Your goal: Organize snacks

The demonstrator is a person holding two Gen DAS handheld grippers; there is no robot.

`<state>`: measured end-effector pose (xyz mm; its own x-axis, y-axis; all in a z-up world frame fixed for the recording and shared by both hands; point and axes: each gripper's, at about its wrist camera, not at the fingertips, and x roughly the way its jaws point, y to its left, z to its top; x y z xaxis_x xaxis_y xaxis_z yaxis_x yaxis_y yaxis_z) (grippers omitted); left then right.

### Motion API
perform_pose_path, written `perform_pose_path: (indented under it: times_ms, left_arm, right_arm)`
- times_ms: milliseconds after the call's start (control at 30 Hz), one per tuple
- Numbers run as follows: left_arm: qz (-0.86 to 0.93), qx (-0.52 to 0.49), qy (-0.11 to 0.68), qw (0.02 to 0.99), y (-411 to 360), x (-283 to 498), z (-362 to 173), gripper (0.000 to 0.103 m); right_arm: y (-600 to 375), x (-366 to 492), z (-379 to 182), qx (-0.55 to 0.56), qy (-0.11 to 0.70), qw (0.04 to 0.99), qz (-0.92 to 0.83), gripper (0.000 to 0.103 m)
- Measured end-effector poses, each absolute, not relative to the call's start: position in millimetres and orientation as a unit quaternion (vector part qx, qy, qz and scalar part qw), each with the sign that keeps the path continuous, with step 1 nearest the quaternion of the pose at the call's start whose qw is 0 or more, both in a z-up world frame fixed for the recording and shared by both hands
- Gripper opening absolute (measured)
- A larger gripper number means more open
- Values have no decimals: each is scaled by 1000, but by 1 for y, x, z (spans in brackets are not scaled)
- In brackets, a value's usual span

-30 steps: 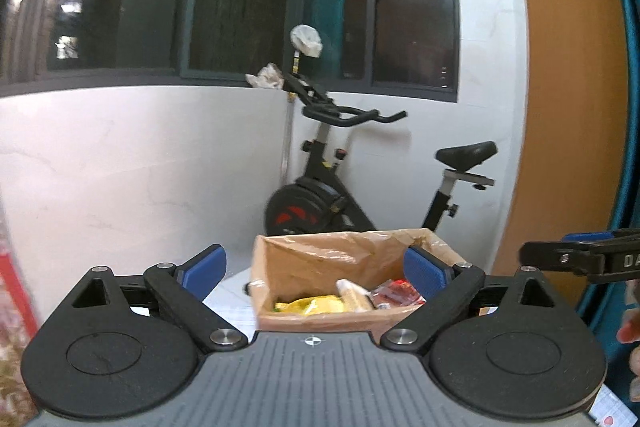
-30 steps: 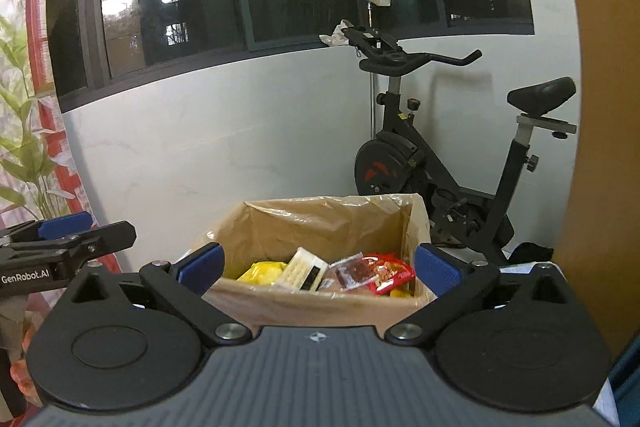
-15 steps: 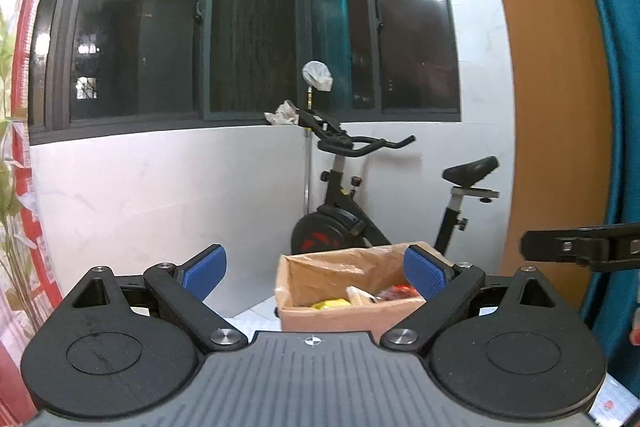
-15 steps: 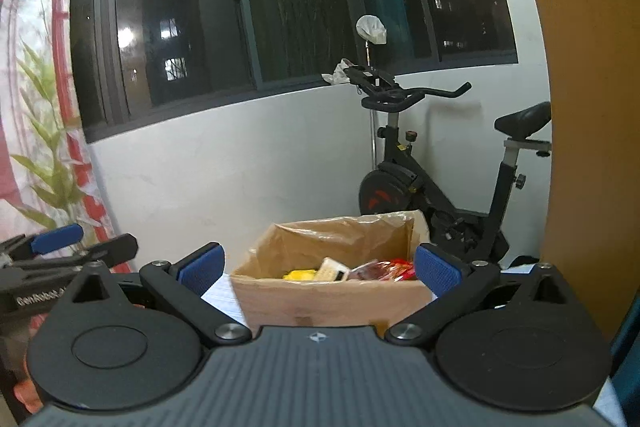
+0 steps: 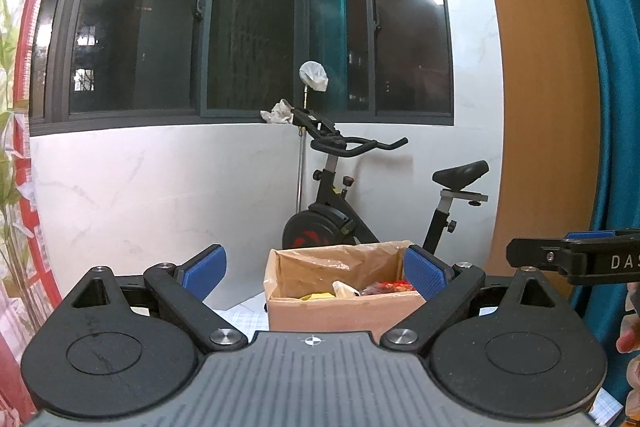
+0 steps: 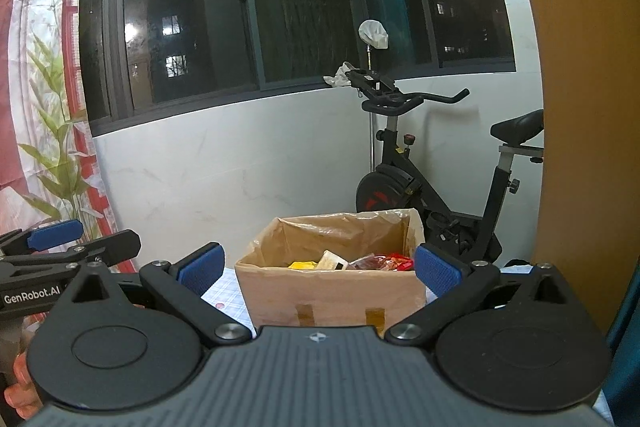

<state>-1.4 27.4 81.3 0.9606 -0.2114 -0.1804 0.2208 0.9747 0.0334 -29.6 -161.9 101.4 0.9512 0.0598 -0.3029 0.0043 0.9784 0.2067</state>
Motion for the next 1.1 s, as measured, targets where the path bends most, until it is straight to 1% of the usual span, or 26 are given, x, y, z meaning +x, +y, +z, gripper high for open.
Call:
perform_pose_path:
  times_ms: [1100]
  left_arm:
    - [-93, -5, 100, 991, 28, -11, 80, 97]
  right_arm:
    - [-161, -37, 103, 79, 152, 985, -8, 103]
